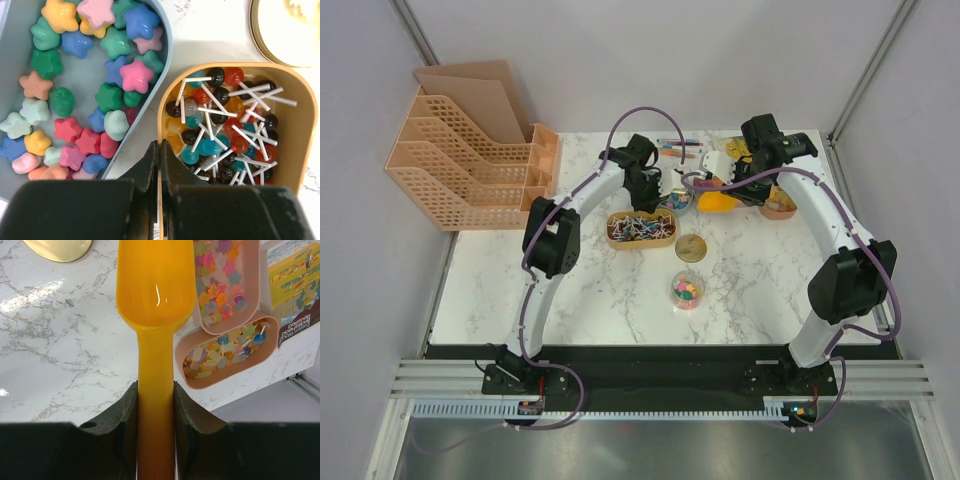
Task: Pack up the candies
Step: Move the storage box to the center of the board, then scoop the fake candies from the storage box.
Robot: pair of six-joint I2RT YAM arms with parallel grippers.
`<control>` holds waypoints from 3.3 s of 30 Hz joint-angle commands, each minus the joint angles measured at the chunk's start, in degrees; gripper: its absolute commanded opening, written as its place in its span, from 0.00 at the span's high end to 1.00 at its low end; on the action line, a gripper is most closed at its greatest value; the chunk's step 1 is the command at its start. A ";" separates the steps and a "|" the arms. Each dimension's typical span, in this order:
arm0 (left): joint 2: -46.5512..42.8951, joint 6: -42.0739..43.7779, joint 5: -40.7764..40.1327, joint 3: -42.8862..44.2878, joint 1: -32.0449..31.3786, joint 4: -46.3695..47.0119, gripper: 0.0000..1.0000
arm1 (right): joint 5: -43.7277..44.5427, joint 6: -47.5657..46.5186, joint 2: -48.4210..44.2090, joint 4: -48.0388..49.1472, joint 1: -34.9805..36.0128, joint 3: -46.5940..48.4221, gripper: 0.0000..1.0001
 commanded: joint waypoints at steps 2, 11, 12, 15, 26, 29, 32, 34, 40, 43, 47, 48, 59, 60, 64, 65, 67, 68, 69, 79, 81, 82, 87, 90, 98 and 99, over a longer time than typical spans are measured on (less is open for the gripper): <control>-1.46 7.23 -3.84 -3.49 -0.05 2.59 0.98 | -0.10 0.46 -0.54 1.28 -0.09 1.20 1.00; -1.02 4.78 0.20 -1.30 -2.34 7.68 0.98 | -0.19 -1.99 -0.63 0.23 -0.09 1.29 1.00; -1.02 3.73 0.47 -1.21 -2.51 8.12 0.98 | -0.11 -2.17 -0.71 0.14 -0.09 1.20 1.00; -1.28 1.45 2.05 -1.30 -2.69 8.74 0.94 | -0.54 -2.52 -0.02 -0.82 -0.09 2.25 1.00; -8.73 -21.32 -2.15 5.12 1.95 11.03 0.46 | -1.25 -6.73 4.47 -8.38 0.70 12.79 0.99; -13.49 -22.82 -4.27 -1.19 5.46 11.12 0.46 | -2.21 -8.93 5.35 -11.36 1.76 14.38 1.00; -20.61 -22.56 -5.76 -12.87 9.33 12.52 0.50 | -3.00 -9.90 6.14 -14.09 3.69 14.56 1.00; -25.00 -22.65 -5.60 -22.42 11.36 13.05 0.63 | -2.92 -9.91 6.67 -14.80 5.62 14.21 1.00; -31.68 -23.53 -5.07 -42.66 14.45 16.21 0.98 | 0.41 -7.54 10.35 -14.97 10.10 15.87 0.99; -32.05 -24.67 -4.10 -46.38 14.45 18.41 0.98 | 4.28 -7.01 13.25 -16.55 11.60 18.50 1.00; -28.90 -26.34 -2.44 -46.13 14.45 19.99 0.98 | 9.64 -6.48 15.54 -17.00 12.83 20.27 1.00; -28.36 -26.95 -2.08 -45.78 14.45 21.12 0.98 | 10.78 -6.39 16.07 -17.00 13.35 20.27 1.00; -21.77 -30.12 2.75 -40.15 13.40 23.51 0.98 | 19.92 -5.25 20.02 -17.08 16.43 22.03 1.00; -21.68 -30.03 3.02 -40.32 13.04 23.51 0.98 | 20.54 -5.42 20.29 -17.08 16.70 22.03 1.00; -21.50 -30.12 4.60 -40.94 11.37 23.60 0.98 | 22.13 -6.74 20.99 -17.08 17.31 21.50 1.00; -21.33 -30.29 5.12 -40.85 10.67 23.60 0.98 | 22.48 -7.00 20.99 -17.17 17.31 20.81 1.00; -21.15 -30.47 5.65 -40.76 10.06 23.68 0.98 | 23.80 -7.62 20.91 -17.08 17.75 19.84 1.00; -20.97 -30.91 6.26 -40.68 9.44 23.77 0.98 | 24.32 -7.80 20.99 -17.17 17.84 18.87 1.00; -20.97 -31.08 6.79 -40.50 9.26 23.69 0.98 | 25.29 -8.06 20.99 -17.09 18.10 18.52 1.00; -20.97 -32.75 8.91 -39.80 6.89 24.04 0.98 | 29.95 -12.10 21.17 -17.08 19.86 15.53 1.00; -20.89 -32.93 8.82 -39.80 6.98 24.39 0.98 | 29.52 -13.07 20.99 -17.00 20.13 14.39 1.00; -20.89 -32.93 8.56 -39.71 6.89 24.39 0.98 | 29.34 -13.07 20.99 -17.08 20.21 13.51 1.00; -20.89 -33.90 8.20 -39.53 6.98 24.91 0.98 | 27.14 -13.86 20.90 -17.08 20.21 11.66 1.00; -20.89 -34.86 8.29 -39.36 6.89 25.09 0.98 | 25.66 -13.86 21.87 -17.00 20.13 12.53 1.00; -20.71 -35.74 8.03 -39.36 6.89 25.18 0.98 | 22.22 -12.90 24.68 -17.00 17.76 13.59 1.00; -20.62 -35.83 7.94 -39.36 6.89 25.00 0.98 | 22.13 -12.90 24.95 -16.74 17.49 13.59 1.00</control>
